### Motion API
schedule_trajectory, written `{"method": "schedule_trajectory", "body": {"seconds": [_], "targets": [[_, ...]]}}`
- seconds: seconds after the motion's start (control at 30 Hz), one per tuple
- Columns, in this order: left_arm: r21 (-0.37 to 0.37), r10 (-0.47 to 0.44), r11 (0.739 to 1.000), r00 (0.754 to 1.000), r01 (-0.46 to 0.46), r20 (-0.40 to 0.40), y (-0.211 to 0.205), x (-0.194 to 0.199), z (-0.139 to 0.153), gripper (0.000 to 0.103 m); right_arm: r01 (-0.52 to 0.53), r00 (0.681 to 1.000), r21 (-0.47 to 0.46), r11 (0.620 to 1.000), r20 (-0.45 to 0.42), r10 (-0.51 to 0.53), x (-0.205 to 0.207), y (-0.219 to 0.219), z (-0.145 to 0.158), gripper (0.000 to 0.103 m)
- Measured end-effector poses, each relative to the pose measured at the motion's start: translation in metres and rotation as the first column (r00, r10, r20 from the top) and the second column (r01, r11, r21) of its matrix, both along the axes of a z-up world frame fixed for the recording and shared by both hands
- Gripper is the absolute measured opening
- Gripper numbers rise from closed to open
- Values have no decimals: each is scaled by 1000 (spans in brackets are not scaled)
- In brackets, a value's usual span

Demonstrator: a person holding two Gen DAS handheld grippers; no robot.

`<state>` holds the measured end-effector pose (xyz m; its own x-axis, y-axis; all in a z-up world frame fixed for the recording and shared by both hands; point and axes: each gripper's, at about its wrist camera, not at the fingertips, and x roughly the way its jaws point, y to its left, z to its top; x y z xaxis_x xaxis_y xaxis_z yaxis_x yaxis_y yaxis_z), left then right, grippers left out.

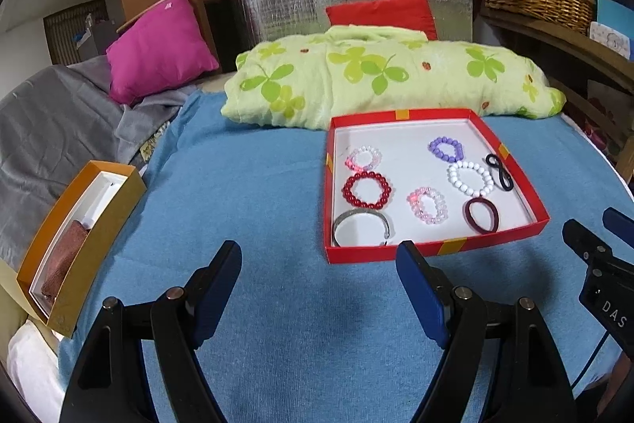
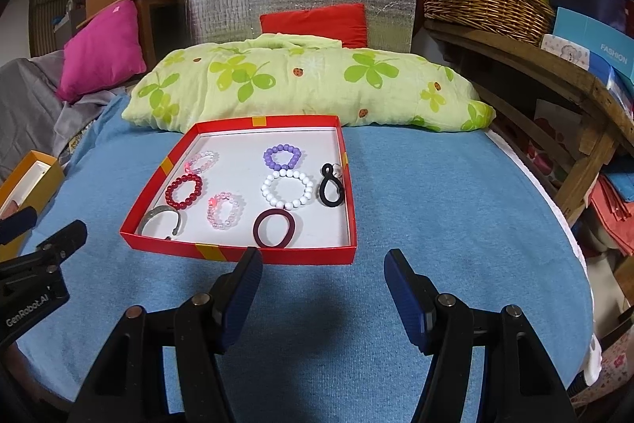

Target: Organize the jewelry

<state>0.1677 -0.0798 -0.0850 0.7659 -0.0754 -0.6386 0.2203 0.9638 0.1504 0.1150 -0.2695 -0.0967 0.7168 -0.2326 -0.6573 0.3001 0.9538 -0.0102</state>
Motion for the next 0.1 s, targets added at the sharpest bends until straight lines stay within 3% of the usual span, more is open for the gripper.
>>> {"method": "schedule_trajectory", "body": {"seconds": [0.1], "targets": [[-12,-6,1000,999,5,-36,2,8,-6,81,14,1000,-10,1000,5,-14,-1,-4,-1,68]]}}
